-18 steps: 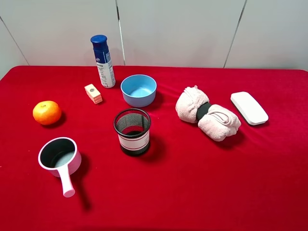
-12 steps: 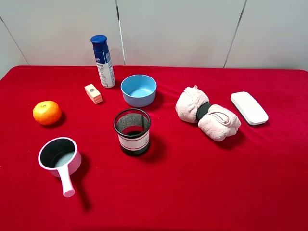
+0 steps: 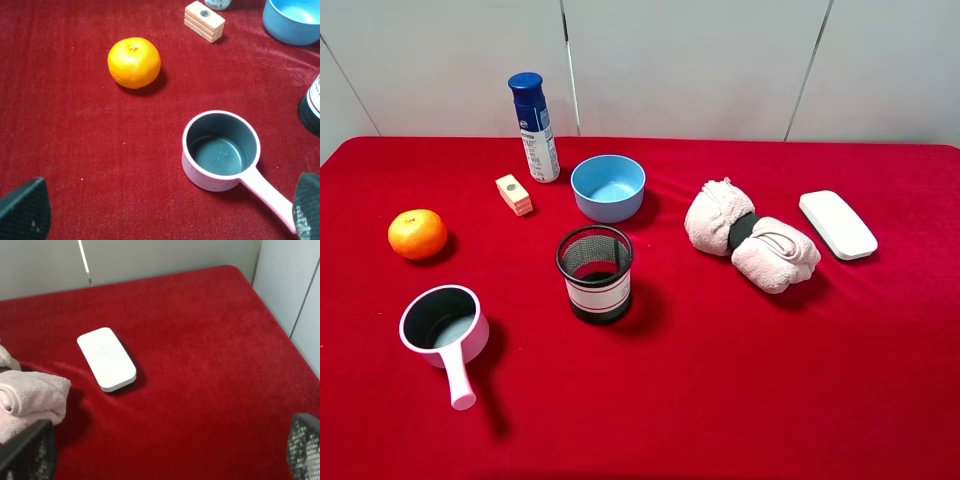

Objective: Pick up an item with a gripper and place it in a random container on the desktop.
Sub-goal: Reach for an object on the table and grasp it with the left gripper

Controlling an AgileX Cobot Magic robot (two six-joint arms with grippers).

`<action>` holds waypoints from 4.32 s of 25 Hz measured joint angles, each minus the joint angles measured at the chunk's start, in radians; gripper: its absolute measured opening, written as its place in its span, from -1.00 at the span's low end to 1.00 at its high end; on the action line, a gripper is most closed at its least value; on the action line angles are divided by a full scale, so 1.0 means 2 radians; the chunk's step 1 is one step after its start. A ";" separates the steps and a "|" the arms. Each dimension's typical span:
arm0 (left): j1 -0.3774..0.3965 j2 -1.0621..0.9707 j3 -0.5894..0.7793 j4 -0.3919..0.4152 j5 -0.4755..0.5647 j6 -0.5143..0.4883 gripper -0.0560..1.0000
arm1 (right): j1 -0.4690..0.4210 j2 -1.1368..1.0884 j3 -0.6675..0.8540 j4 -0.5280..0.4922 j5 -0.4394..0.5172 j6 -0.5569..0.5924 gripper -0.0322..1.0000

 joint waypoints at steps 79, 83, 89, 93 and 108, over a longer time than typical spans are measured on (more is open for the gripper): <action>0.006 0.951 -0.330 0.041 -0.188 0.052 0.99 | 0.000 0.000 0.000 0.000 0.000 0.000 0.41; 0.006 0.978 -0.335 0.042 -0.207 0.052 0.99 | 0.000 0.000 0.000 0.000 0.000 0.000 0.41; 0.006 1.011 -0.338 0.045 -0.223 0.052 0.99 | 0.000 0.000 0.000 0.000 0.000 0.000 0.41; 0.006 1.023 -0.339 0.052 -0.231 0.052 0.99 | 0.000 0.000 0.000 0.000 0.000 0.000 0.41; 0.006 1.033 -0.339 0.064 -0.232 0.052 0.50 | 0.000 0.000 0.000 0.000 0.000 0.000 0.41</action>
